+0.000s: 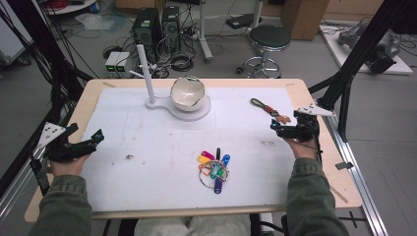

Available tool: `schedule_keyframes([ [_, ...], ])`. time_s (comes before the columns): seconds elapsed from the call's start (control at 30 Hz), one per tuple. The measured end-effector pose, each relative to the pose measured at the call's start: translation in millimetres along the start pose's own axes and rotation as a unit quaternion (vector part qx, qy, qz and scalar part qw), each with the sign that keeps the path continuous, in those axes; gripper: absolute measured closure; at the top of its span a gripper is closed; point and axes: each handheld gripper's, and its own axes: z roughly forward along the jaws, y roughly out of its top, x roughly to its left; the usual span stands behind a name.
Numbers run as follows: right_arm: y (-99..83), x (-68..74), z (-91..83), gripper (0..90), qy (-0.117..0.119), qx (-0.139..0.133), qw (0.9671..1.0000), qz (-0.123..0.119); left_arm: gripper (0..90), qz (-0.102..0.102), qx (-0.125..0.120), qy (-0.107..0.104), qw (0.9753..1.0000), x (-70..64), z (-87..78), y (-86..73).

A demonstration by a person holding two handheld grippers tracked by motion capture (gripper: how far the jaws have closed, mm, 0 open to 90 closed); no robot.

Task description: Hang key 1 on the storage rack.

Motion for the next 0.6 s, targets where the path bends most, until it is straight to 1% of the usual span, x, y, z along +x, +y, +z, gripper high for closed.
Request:
schedule_keyframes([
  [0.07, 2.8, -0.9, 3.2, 1.0, 0.0, 0.009, 0.9999, -0.01, 5.6, 0.0, -0.001, 0.0, 1.0, 0.1, -0.1, 0.0],
  [0.1, 2.8, -0.9, 3.2, 1.0, 0.0, 0.009, 0.9999, -0.01, 5.6, 0.0, -0.001, 0.0, 1.0, 0.1, -0.1, 0.0],
  [0.13, 5.9, -1.5, 8.0, 1.0, 0.0, 0.023, 0.9996, -0.018, 5.6, 0.0, 0.001, 0.001, 1.0, 0.1, 0.1, -0.1],
  [0.23, 10.9, -2.4, 13.1, 1.0, 0.003, 0.029, 0.9992, -0.026, 5.7, 0.002, 0.002, 0.001, 1.0, 0.0, 0.3, -0.1],
  [0.3, 13.6, -3.2, 16.0, 1.0, 0.002, 0.033, 0.9992, -0.024, 5.6, 0.002, 0.002, 0.0, 1.0, 0.1, 0.2, -0.2],
  [0.37, 15.4, -7.3, 22.2, 1.0, 0.004, 0.045, 0.9989, -0.015, 5.6, 0.001, 0.002, 0.0, 1.0, 0.0, 0.3, -0.3],
  [0.47, 18.2, -12.2, 29.5, 1.0, 0.0, 0.062, 0.998, -0.009, 5.6, -0.001, 0.004, 0.001, 1.0, -0.2, 1.4, -0.8],
  [0.5, 20.7, -13.8, 32.6, 1.0, 0.0, 0.069, 0.9976, -0.01, 5.6, 0.0, 0.006, 0.003, 1.0, -0.2, 2.0, -1.1],
  [0.53, 20.7, -13.8, 32.6, 1.0, 0.0, 0.069, 0.9976, -0.01, 5.6, 0.0, 0.006, 0.003, 1.0, -0.2, 2.0, -1.1],
  [0.6, 25.1, -14.4, 38.7, 1.0, 0.0, 0.07, 0.9974, -0.015, 5.6, -0.003, 0.004, 0.002, 1.0, 0.5, 2.3, -1.1],
])
